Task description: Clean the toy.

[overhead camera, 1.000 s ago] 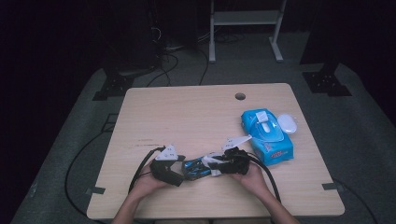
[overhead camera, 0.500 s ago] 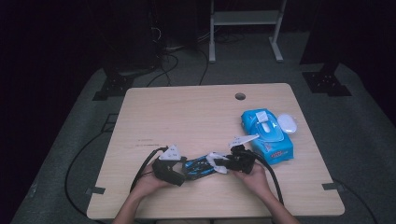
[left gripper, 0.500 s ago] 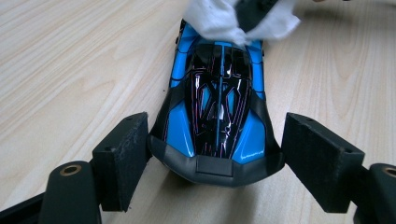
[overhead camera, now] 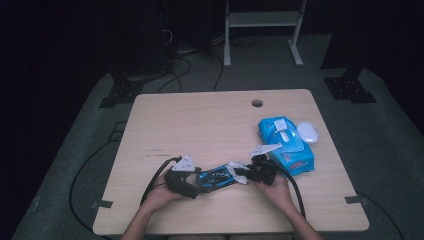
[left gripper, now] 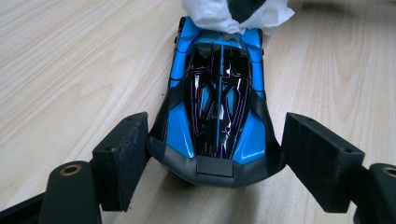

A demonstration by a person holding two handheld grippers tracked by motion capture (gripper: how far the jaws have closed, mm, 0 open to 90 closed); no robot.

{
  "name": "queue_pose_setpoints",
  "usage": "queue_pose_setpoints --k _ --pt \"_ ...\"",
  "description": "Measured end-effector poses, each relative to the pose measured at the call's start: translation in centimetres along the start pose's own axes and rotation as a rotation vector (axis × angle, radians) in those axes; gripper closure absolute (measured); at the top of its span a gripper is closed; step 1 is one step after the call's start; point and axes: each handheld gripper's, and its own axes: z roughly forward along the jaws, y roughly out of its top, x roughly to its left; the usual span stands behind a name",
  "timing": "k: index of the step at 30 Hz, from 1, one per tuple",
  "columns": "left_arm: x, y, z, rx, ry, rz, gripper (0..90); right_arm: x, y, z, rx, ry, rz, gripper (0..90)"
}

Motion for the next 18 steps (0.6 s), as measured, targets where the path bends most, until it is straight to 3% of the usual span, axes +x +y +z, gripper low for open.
queue_pose_setpoints --k 3,6,8,11,13,15,18 --pt "0.1 -0.1 0.0 0.001 -0.003 0.000 23.7 1.5 0.5 0.8 0.001 0.068 -0.037 81.0" --pt "0.1 -0.2 -0.1 0.002 -0.004 0.005 23.7 2.5 1.0 1.0 0.020 0.049 -0.113 81.0" --pt "0.0 -0.1 -0.1 0.008 -0.001 0.008 23.8 1.6 0.7 0.7 0.020 0.019 -0.096 81.0" --pt "0.0 0.0 0.0 0.008 0.003 0.009 23.7 -0.4 -0.1 -0.2 0.008 -0.033 -0.018 81.1" --pt "0.0 0.0 0.1 0.007 0.002 0.010 23.7 -0.9 -0.5 -0.5 0.001 -0.028 0.016 81.1" --pt "0.1 0.0 0.1 0.005 0.000 0.007 23.6 -0.5 -0.3 -0.3 0.001 -0.034 -0.012 81.1" --pt "0.1 -0.1 0.1 0.002 -0.005 0.005 23.6 0.8 0.2 0.3 -0.004 0.020 -0.039 80.9"
